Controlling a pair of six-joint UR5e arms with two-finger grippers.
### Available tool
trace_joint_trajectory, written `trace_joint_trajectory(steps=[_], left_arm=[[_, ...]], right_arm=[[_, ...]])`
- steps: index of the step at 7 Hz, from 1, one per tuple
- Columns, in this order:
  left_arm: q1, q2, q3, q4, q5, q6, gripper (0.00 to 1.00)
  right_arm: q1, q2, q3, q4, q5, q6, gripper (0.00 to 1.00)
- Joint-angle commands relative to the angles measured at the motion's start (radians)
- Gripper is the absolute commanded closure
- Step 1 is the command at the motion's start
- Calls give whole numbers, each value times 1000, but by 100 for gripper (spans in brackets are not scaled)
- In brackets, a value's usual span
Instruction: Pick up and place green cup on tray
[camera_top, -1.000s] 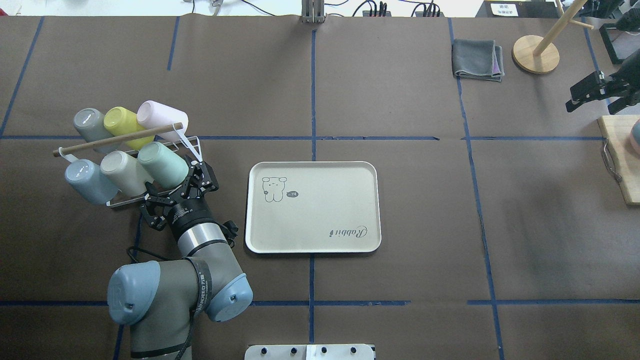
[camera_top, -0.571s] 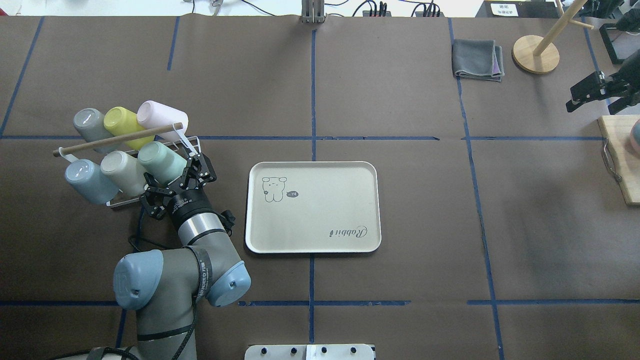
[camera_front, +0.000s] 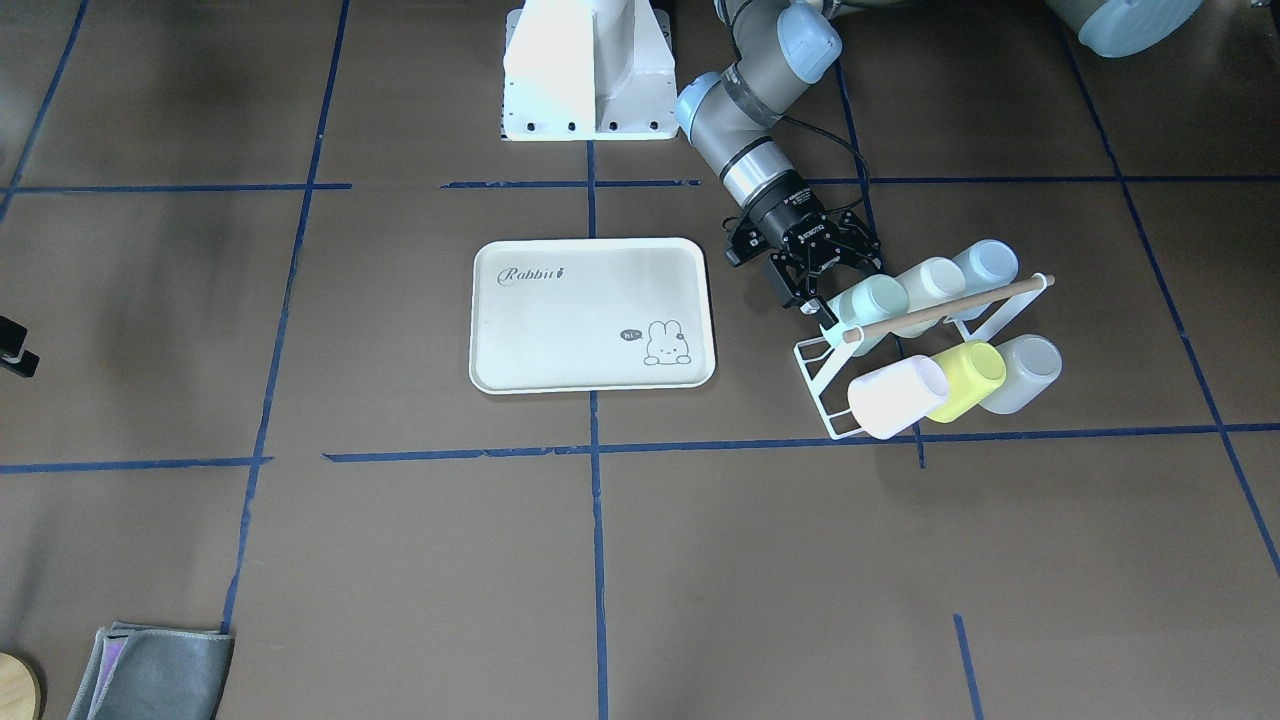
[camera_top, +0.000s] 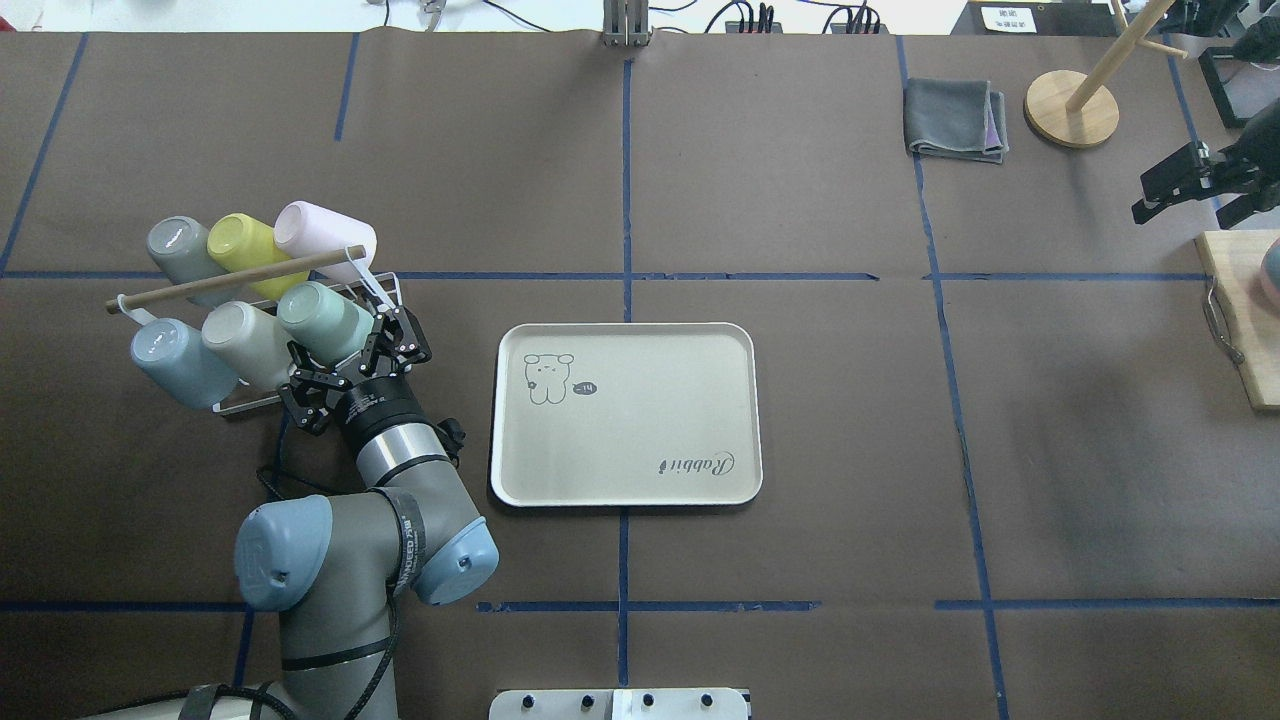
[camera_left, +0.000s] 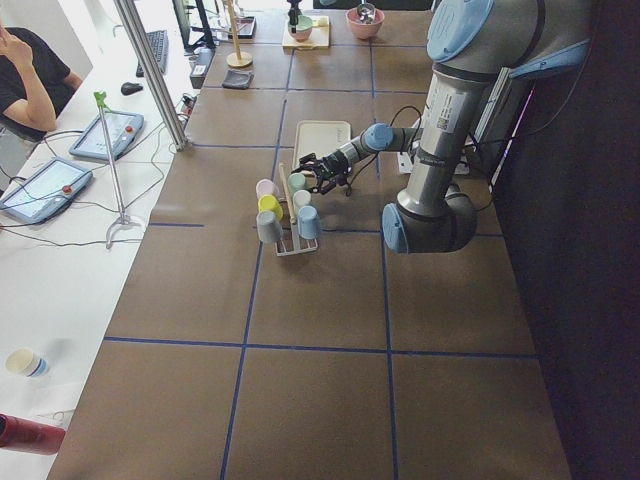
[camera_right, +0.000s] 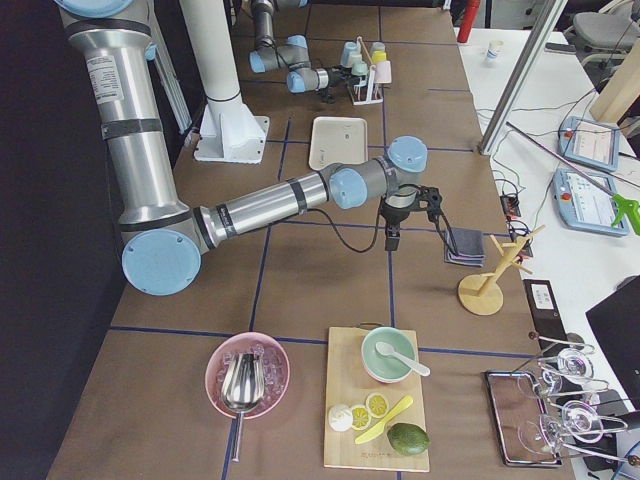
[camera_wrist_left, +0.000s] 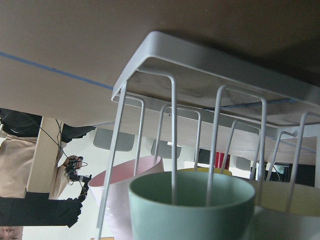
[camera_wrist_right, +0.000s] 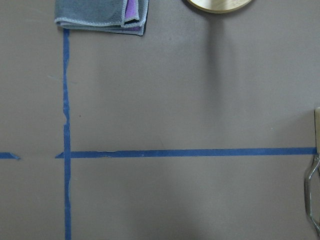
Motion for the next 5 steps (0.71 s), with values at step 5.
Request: trace_joint_trajectory(steps=[5], left_arm=[[-1,5,-17,3,-3,90,55]], right_arm=[[-2,2,-2,-1,-3,10,0]])
